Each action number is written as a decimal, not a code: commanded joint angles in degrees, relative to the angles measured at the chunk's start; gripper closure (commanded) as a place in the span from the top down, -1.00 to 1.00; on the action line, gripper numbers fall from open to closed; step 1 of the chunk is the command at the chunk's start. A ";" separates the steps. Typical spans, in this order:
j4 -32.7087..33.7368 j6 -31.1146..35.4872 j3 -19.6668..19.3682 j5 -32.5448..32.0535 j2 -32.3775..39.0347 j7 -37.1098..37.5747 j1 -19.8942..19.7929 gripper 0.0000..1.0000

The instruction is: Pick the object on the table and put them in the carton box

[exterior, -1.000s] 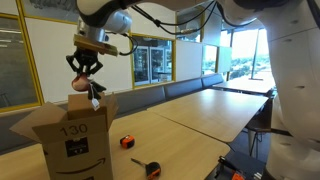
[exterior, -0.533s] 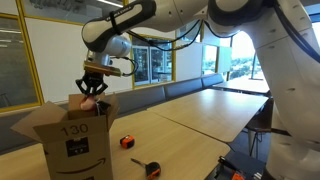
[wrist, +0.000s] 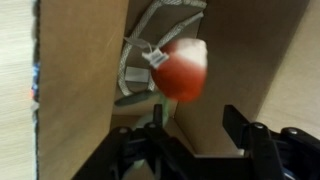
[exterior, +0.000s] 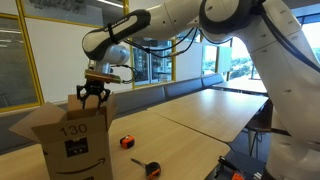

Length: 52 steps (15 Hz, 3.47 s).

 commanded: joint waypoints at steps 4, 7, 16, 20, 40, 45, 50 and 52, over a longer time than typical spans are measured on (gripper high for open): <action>3.37 -4.09 -1.92 -0.31 -1.17 0.33 0.94 1.00; 1.18 -4.15 -3.52 -2.87 -6.68 1.60 1.21 1.00; -18.21 -2.28 -5.18 -14.40 -33.52 10.16 -2.64 1.00; -30.06 -5.35 -3.84 -17.10 -42.27 14.90 -7.29 1.00; -55.83 10.77 0.33 -1.43 -31.97 16.11 -7.68 1.00; -57.88 16.02 0.40 -1.90 -26.60 15.85 -7.04 1.00; -57.79 22.91 0.18 -1.08 -21.26 14.52 -6.09 1.00; -57.38 25.25 0.05 -1.31 -18.96 14.52 -5.62 1.00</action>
